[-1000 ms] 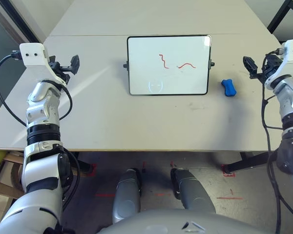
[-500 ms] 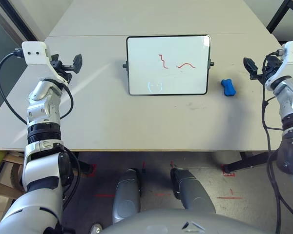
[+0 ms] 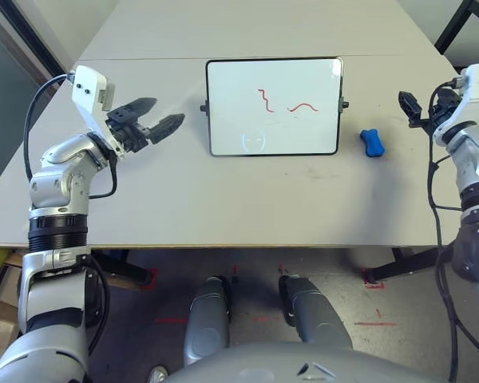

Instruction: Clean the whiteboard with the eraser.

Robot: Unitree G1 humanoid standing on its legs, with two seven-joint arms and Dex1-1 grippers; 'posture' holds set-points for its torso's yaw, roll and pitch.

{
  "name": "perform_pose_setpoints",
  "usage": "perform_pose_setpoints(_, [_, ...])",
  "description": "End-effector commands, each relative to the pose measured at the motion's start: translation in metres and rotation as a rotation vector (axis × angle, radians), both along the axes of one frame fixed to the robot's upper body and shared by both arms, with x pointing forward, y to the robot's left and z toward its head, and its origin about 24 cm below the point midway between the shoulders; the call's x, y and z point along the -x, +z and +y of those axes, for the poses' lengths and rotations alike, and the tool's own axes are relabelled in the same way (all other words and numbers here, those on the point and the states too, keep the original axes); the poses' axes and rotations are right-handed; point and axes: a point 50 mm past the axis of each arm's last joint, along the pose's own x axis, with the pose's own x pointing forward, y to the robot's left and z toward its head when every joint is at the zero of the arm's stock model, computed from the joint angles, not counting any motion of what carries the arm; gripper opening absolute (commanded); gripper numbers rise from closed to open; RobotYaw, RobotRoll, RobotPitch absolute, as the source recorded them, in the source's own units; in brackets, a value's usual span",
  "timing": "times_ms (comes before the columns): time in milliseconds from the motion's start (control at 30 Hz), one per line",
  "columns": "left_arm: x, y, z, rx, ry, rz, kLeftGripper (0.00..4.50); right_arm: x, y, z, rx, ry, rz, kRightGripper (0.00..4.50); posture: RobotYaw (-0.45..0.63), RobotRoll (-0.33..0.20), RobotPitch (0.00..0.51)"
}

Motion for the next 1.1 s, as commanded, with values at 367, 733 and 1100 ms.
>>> perform_pose_setpoints(367, [-0.004, -0.008, -0.011, -0.039, -0.059, 0.037, 4.5, 0.006, 0.033, 0.012, 0.105, -0.021, 0.52, 4.47, -0.2, 0.0, 0.164])
perform_pose_setpoints(733, [-0.007, -0.012, -0.019, -0.033, -0.077, 0.037, 4.5, 0.016, 0.027, 0.057, 0.034, 0.004, 0.703, 4.47, -0.23, 0.0, 0.166])
perform_pose_setpoints(1100, [-0.007, -0.014, -0.021, -0.03, -0.077, 0.036, 4.5, 0.01, 0.008, 0.064, 0.035, -0.013, 0.743, 4.47, -0.22, 0.0, 0.169])
